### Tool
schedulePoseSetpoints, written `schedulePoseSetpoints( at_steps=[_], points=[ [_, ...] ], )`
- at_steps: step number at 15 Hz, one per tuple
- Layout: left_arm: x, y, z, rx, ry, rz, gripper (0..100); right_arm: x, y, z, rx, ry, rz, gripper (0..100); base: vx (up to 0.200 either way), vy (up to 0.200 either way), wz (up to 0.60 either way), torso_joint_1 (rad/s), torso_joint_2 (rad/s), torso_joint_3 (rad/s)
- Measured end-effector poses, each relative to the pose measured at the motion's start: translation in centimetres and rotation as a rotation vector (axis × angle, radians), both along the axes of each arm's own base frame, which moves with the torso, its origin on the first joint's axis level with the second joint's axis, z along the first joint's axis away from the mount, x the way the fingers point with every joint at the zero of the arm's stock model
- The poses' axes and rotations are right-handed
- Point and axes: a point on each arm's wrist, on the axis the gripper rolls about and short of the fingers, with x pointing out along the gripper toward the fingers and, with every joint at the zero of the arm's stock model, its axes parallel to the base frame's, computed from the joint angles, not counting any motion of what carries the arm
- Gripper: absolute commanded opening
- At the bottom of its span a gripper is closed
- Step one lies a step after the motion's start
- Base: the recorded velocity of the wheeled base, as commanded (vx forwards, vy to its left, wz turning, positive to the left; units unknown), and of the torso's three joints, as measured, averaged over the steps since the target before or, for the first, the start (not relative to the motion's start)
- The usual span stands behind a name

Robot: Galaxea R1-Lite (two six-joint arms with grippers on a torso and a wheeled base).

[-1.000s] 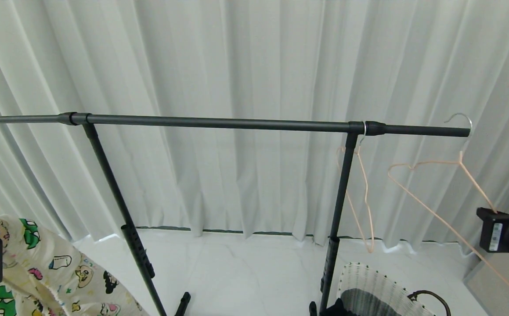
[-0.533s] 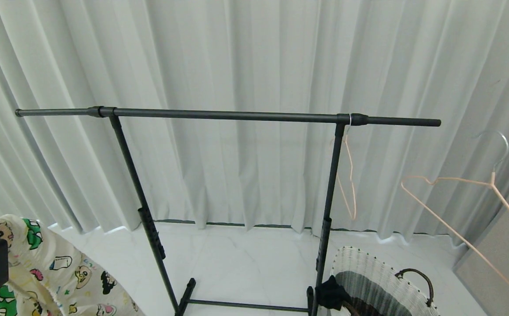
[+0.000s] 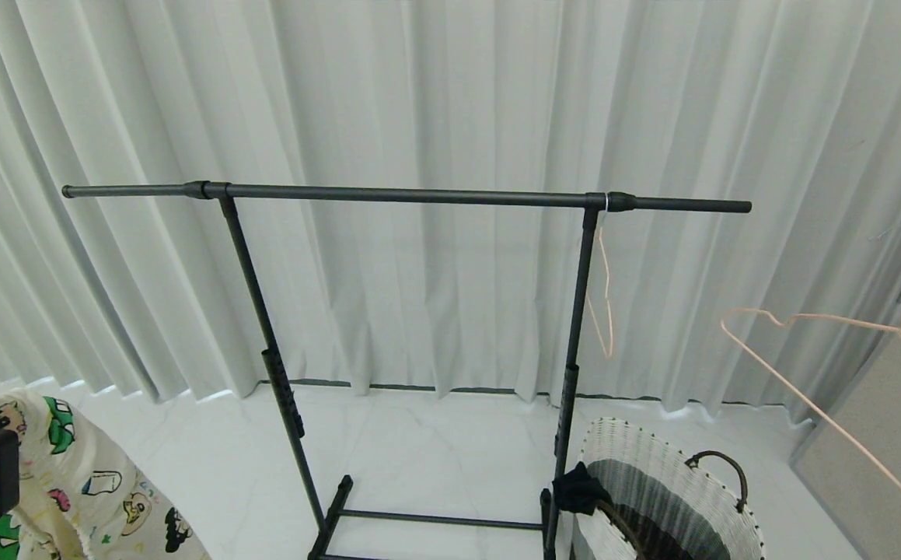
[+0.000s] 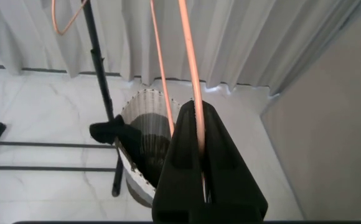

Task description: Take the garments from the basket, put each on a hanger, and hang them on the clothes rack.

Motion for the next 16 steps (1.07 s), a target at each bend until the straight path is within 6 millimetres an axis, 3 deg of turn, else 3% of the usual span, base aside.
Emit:
schedulePoseSetpoints(
  at_steps=[12, 16],
  points=[
    [0.0, 0.0, 0.0, 0.004, 0.002, -0.002, 0, -0.7, 1.1, 2.5, 0.013, -0.103, 0.2, 0, 0.0, 0.2, 0.0, 0.001, 0.0, 0.002],
    [0.0, -0.3, -0.3, 0.006, 0.014, -0.03, 0, -0.3, 2.7, 2.3, 0.029, -0.054, 0.402, 0, 0.0, 0.0, 0.0, 0.0, 0.0, 0.0]
  ],
)
